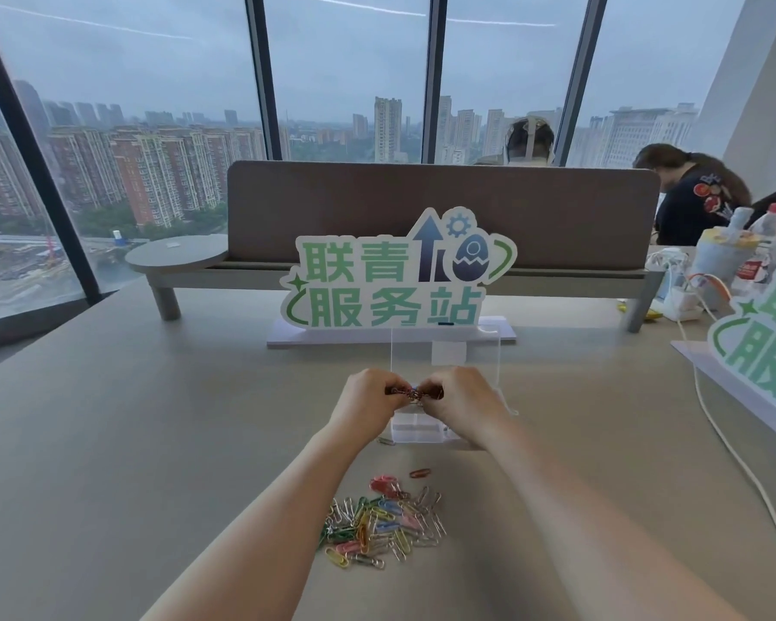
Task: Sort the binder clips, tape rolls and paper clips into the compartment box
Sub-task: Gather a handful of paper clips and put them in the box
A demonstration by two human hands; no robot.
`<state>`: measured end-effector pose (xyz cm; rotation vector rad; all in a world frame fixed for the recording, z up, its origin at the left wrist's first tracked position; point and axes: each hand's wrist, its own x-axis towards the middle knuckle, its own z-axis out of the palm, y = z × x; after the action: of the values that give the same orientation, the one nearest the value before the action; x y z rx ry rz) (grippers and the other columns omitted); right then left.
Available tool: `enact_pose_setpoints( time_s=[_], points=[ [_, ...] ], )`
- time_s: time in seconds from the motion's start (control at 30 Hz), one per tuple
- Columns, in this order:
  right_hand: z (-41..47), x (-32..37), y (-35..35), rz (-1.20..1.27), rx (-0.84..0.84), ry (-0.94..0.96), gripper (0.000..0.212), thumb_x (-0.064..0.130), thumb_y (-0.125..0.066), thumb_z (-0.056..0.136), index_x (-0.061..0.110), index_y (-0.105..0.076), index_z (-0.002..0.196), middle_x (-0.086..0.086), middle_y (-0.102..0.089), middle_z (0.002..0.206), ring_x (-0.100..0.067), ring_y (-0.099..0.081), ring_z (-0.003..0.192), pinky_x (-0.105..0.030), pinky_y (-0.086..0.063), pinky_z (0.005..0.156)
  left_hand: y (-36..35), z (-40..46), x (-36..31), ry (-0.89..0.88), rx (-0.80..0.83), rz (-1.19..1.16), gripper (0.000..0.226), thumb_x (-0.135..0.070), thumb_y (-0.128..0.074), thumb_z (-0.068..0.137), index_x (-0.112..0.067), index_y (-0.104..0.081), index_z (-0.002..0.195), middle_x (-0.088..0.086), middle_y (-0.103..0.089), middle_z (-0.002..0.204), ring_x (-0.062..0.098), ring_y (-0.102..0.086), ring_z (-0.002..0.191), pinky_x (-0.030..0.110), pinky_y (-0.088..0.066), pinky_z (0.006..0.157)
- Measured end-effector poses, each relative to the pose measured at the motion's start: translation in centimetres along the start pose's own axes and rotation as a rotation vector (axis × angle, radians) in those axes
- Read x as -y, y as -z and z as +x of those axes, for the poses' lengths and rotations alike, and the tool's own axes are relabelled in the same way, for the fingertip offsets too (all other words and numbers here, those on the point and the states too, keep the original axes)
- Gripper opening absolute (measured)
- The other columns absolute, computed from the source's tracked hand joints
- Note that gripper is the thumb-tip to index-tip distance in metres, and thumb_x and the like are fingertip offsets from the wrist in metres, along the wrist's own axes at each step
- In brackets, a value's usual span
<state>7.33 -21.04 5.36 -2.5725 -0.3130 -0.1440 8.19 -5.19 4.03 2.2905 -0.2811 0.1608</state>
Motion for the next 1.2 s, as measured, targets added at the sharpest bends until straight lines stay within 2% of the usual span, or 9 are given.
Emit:
enact_pose_setpoints(
  time_s=[0.1, 0.23, 0.47, 0.73, 0.87, 1.0, 1.03, 1.1, 1.2],
  points=[
    [0.8, -0.6, -0.4, -0.014, 0.011, -0.033, 0.016, 0.018, -0.060, 0.082, 0.009, -0.073, 0.079, -0.007, -0.069, 0.080, -0.023, -0.062, 0.077, -0.036, -0.047, 0.064, -1.1, 0.9, 0.4, 0.031, 0.000, 0.003, 0.013, -0.019, -0.071, 0.084, -0.015, -0.076, 0.094, -0.001, -0.067, 0.080, 0.010, -0.056, 0.068, 0.021, -0.041, 0.066],
    [1.7, -0.9, -0.7, -0.041, 0.037, -0.041, 0.018, 0.017, -0.061, 0.080, 0.016, -0.063, 0.063, -0.004, -0.061, 0.066, -0.022, -0.055, 0.066, -0.027, -0.034, 0.051, -2.0, 1.8, 0.9, 0.075, 0.010, 0.021, 0.011, -0.015, -0.069, 0.083, -0.015, -0.076, 0.093, 0.003, -0.071, 0.083, 0.018, -0.062, 0.075, 0.026, -0.046, 0.067],
    [2.4, -0.9, -1.0, -0.071, 0.097, -0.029, 0.016, 0.017, -0.061, 0.083, 0.009, -0.073, 0.077, -0.013, -0.069, 0.078, -0.027, -0.063, 0.073, -0.038, -0.049, 0.067, -2.5, 2.3, 1.2, 0.073, 0.022, 0.070, 0.009, -0.016, -0.068, 0.084, -0.014, -0.075, 0.089, 0.007, -0.071, 0.083, 0.022, -0.064, 0.078, 0.032, -0.050, 0.070],
    [2.2, -0.8, -1.2, -0.076, 0.103, -0.053, 0.020, 0.026, -0.064, 0.086, 0.009, -0.070, 0.075, -0.010, -0.066, 0.073, -0.025, -0.057, 0.066, -0.029, -0.034, 0.051, -3.0, 2.4, 1.0, 0.015, 0.028, 0.149, 0.017, -0.007, -0.060, 0.082, -0.014, -0.073, 0.090, 0.008, -0.070, 0.086, 0.025, -0.062, 0.080, 0.035, -0.052, 0.071],
    [1.9, -0.9, -1.1, -0.070, 0.084, -0.038, 0.015, 0.024, -0.067, 0.086, 0.011, -0.074, 0.088, -0.009, -0.070, 0.082, -0.022, -0.060, 0.071, -0.029, -0.038, 0.061, -3.1, 2.3, 1.2, 0.004, 0.037, 0.127, 0.021, -0.014, -0.062, 0.084, -0.018, -0.073, 0.101, 0.004, -0.071, 0.097, 0.021, -0.063, 0.089, 0.036, -0.054, 0.081],
    [1.4, -0.7, -0.7, -0.045, 0.080, -0.045, 0.022, 0.008, -0.053, 0.087, 0.011, -0.074, 0.094, -0.010, -0.072, 0.093, -0.027, -0.065, 0.087, -0.033, -0.050, 0.072, -2.8, 1.9, 1.4, -0.009, 0.037, 0.094, 0.030, -0.009, -0.062, 0.083, -0.021, -0.072, 0.109, 0.001, -0.072, 0.103, 0.017, -0.064, 0.093, 0.031, -0.052, 0.084],
    [1.1, -0.6, -0.5, -0.034, 0.059, -0.046, 0.026, 0.006, -0.050, 0.088, 0.012, -0.074, 0.097, -0.008, -0.072, 0.099, -0.026, -0.065, 0.093, -0.028, -0.049, 0.072, -2.6, 1.8, 1.4, -0.015, 0.038, 0.075, 0.033, -0.006, -0.060, 0.083, -0.021, -0.071, 0.110, 0.000, -0.072, 0.104, 0.015, -0.064, 0.094, 0.029, -0.052, 0.085],
    [0.4, -0.1, 0.0, -0.033, 0.011, -0.055, 0.031, 0.005, -0.047, 0.090, 0.014, -0.073, 0.105, -0.001, -0.070, 0.108, -0.020, -0.062, 0.103, -0.003, -0.036, 0.062, -2.3, 1.5, 1.5, -0.020, 0.047, 0.006, 0.041, 0.004, -0.054, 0.083, -0.018, -0.070, 0.114, 0.000, -0.072, 0.108, 0.012, -0.065, 0.099, 0.024, -0.050, 0.089],
    [-0.7, 0.1, 0.2, -0.029, -0.043, -0.043, 0.034, 0.003, -0.045, 0.089, 0.015, -0.073, 0.104, 0.000, -0.072, 0.108, -0.018, -0.061, 0.103, 0.004, -0.030, 0.062, -1.9, 0.8, 1.6, 0.008, 0.054, -0.111, 0.053, 0.014, -0.041, 0.080, -0.013, -0.067, 0.118, 0.001, -0.070, 0.115, 0.008, -0.063, 0.107, 0.020, -0.046, 0.095]
  ],
)
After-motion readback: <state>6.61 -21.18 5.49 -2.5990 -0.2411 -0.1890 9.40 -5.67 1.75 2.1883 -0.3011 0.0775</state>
